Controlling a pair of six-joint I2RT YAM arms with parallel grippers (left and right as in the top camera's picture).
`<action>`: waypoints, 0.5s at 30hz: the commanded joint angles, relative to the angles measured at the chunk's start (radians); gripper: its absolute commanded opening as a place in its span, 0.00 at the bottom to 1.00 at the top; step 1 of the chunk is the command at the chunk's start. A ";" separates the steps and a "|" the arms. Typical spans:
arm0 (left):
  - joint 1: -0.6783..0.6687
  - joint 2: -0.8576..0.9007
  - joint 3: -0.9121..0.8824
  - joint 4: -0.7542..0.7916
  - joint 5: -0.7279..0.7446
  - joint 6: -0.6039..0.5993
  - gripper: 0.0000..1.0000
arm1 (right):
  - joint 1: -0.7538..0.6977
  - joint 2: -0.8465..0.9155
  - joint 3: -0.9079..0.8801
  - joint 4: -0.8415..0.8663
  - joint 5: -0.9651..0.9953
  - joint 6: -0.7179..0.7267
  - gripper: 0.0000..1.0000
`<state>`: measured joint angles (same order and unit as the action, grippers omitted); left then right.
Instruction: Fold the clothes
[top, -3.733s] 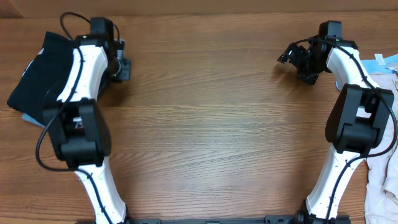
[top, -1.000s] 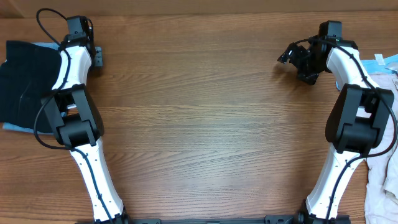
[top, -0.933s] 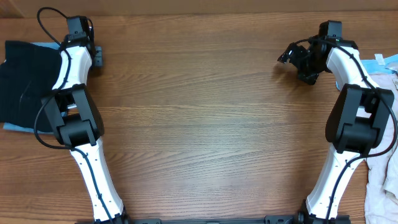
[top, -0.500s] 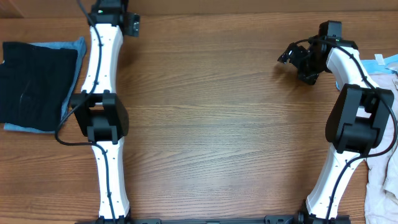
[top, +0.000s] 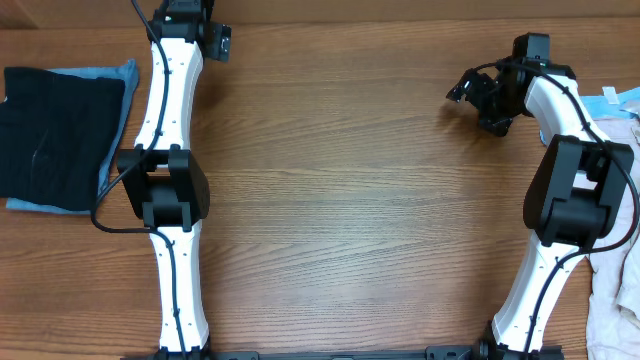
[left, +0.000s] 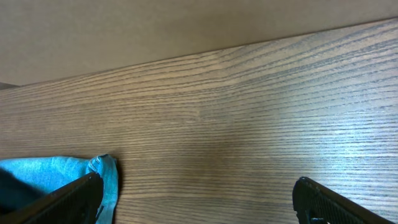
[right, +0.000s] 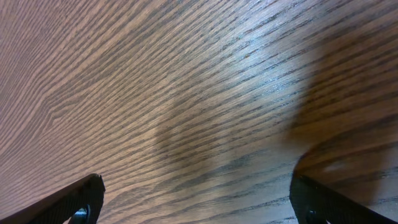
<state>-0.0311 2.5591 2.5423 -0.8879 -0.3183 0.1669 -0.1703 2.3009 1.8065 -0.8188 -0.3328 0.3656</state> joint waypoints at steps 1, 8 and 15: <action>0.005 -0.001 0.012 0.002 0.001 -0.010 1.00 | -0.004 -0.006 0.005 0.002 0.018 0.001 1.00; 0.004 -0.001 0.012 0.002 0.001 -0.010 1.00 | -0.006 -0.006 0.002 0.002 0.018 0.001 1.00; 0.004 -0.001 0.012 0.002 0.002 -0.010 1.00 | 0.026 -0.353 0.001 0.001 0.018 0.001 1.00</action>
<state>-0.0311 2.5591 2.5423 -0.8875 -0.3183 0.1669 -0.1631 2.1857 1.7920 -0.8299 -0.3210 0.3660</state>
